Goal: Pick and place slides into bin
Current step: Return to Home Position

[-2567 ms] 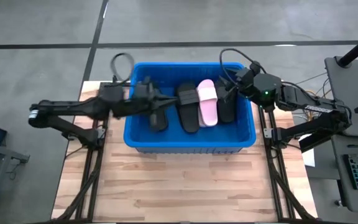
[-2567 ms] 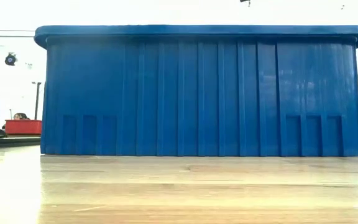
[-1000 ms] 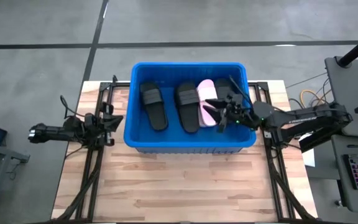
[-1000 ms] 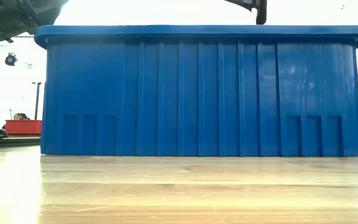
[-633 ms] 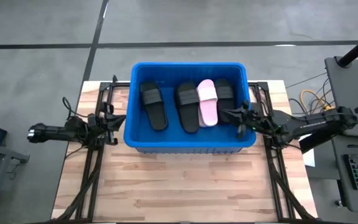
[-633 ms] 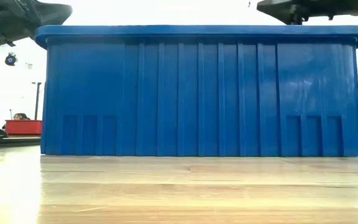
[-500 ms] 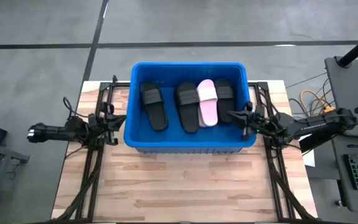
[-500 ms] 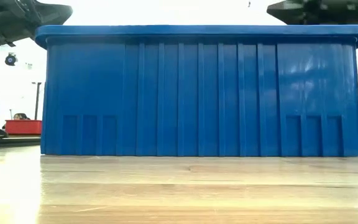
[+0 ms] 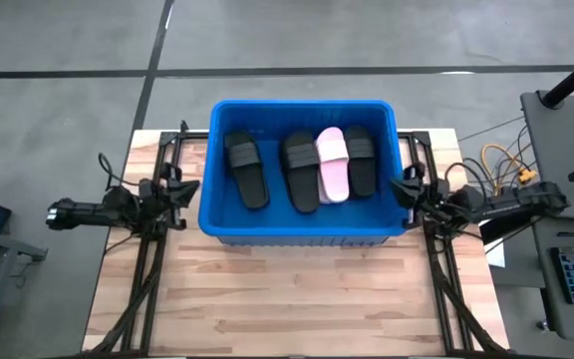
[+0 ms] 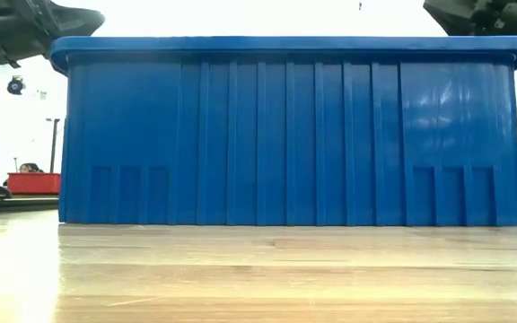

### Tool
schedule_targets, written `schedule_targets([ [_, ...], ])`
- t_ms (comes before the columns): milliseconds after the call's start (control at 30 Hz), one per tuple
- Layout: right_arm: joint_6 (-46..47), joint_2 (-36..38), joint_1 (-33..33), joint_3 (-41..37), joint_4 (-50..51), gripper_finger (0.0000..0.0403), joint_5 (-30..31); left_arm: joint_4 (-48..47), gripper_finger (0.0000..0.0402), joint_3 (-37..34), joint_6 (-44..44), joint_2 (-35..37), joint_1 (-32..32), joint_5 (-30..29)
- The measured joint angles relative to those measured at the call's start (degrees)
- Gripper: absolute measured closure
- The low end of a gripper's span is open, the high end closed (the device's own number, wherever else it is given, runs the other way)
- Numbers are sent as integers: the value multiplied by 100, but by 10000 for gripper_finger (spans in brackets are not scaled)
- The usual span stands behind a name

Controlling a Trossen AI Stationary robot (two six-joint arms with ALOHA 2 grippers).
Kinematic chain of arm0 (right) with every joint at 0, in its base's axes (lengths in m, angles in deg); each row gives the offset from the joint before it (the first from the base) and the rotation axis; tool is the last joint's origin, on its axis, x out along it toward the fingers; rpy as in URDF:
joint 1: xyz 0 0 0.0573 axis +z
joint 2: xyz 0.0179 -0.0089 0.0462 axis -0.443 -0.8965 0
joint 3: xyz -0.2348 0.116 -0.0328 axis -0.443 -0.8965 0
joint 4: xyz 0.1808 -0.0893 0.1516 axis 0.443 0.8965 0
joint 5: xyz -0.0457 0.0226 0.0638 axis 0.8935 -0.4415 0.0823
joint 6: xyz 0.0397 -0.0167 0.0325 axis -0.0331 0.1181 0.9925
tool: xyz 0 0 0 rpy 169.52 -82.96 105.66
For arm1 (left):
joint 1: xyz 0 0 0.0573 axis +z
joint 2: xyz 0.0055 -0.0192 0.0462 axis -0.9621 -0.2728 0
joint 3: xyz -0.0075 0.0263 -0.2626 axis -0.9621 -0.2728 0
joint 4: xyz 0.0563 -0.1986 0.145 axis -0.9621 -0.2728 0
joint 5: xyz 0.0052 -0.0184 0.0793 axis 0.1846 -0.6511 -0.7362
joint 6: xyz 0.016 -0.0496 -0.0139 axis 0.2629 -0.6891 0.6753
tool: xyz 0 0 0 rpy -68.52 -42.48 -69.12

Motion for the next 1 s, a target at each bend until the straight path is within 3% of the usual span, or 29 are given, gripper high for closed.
schedule_targets([
  [167, -522, 971, -2, -3, 915, 394, 308, -258, 402, 35, -83, -42, 0, -80],
  [367, 517, 2190, -3, -3, 2771, 394, -47, -302, 402, 51, -125, 11, 0, 24],
  [600, 820, 2110, -4, -1, 3076, 394, -168, -1587, 402, 249, -853, -5, 0, 529],
  [1000, 1063, 2171, -11, 56, 3756, 394, -260, -1884, 402, 205, -868, -80, -1, 991],
])
